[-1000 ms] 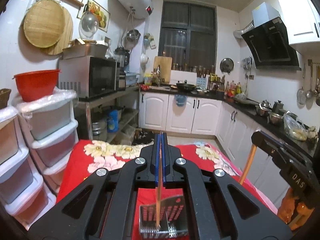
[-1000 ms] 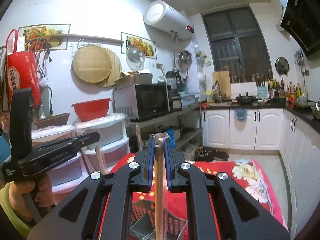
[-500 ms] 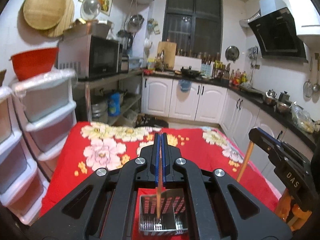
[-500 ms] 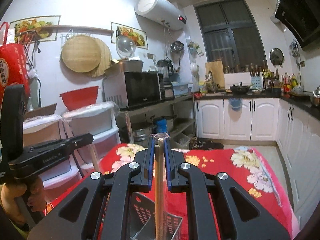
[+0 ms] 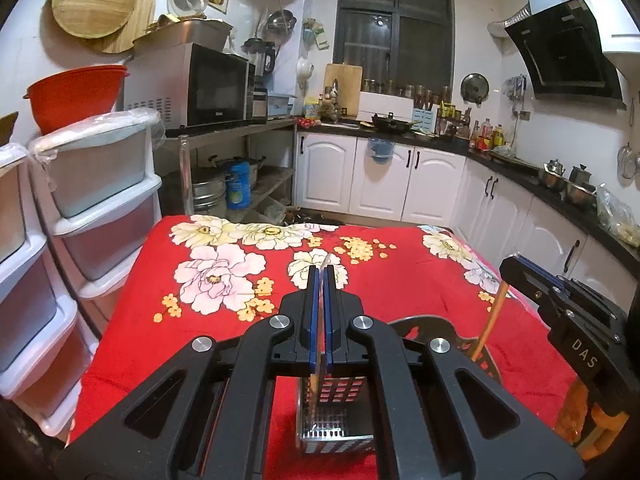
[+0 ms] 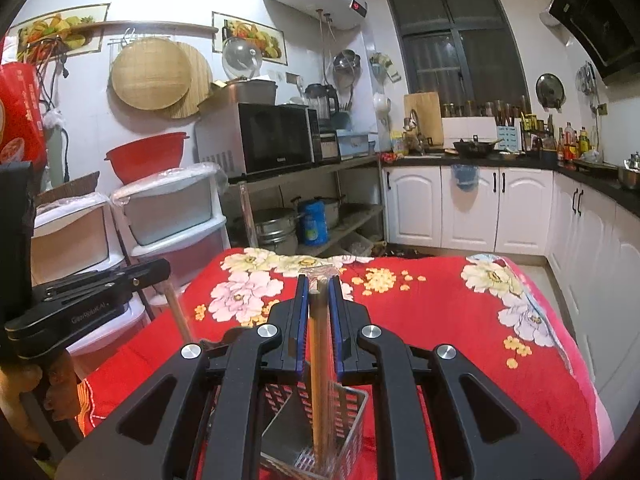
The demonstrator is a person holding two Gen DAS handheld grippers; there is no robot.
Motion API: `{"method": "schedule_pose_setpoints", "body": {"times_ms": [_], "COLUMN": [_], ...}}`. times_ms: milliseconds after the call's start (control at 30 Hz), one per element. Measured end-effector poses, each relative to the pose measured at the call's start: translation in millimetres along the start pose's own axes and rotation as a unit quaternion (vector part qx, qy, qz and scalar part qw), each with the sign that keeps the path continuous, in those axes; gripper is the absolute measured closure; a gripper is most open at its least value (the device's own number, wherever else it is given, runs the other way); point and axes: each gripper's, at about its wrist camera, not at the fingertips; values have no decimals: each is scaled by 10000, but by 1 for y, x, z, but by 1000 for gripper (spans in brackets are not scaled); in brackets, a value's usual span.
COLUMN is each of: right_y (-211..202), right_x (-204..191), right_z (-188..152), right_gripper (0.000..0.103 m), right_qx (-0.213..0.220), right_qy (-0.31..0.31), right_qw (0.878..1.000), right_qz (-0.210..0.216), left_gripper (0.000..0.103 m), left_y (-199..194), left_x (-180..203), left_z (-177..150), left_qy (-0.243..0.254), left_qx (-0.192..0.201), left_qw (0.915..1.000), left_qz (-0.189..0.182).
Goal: Organize utensils
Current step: 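Lift both chopstick pairs and lower them into the grey caddy with both grippers, then open both grippers to release the chopsticks into the caddy, then move both grippers back down to the remaining wrapped chopsticks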
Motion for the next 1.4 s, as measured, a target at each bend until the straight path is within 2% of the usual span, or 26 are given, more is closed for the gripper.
{"method": "schedule_pose_setpoints", "body": {"times_ms": [167,267,333,433,667,1000,1233,1400], "right_y": [-3,-5,-7,-12,-23,-40,-53,-62], "right_x": [4,7,9,12,17,21,21,18], "right_z": [-4,-5,-6,-9,-16,-28,-36,-44], "right_gripper": [92,83,80,72,64,52,46,44], "right_qx": [-123,-201,-241,-279,-365,-486,-538,-590], "right_qy": [41,91,107,111,143,184,161,121], "right_qw": [9999,9997,9996,9994,9990,9983,9980,9978], "right_qz": [-55,-86,-102,-147,-223,-272,-278,-261], "left_gripper": [103,103,94,88,74,47,34,29], "left_y": [-2,-4,-5,-7,-13,-21,-30,-36], "left_x": [-1,-3,-5,-8,-14,-18,-17,-15], "left_z": [-2,-4,-6,-12,-21,-36,-48,-58], "left_qy": [-11,-10,-21,-73,-141,-120,-121,-79], "left_qx": [-37,-54,-77,-148,-273,-447,-492,-560], "left_qw": [10000,10000,10000,9999,9995,9988,9985,9981], "left_qz": [-8,-13,-12,-46,-81,-168,-210,-251]}}
Point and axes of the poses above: each gripper's, at about its wrist camera, not at the fingertips, and y roughly the way its jaws point, x to its right, z to its top, and after that the axes turned 3 degrees about y, right-handed
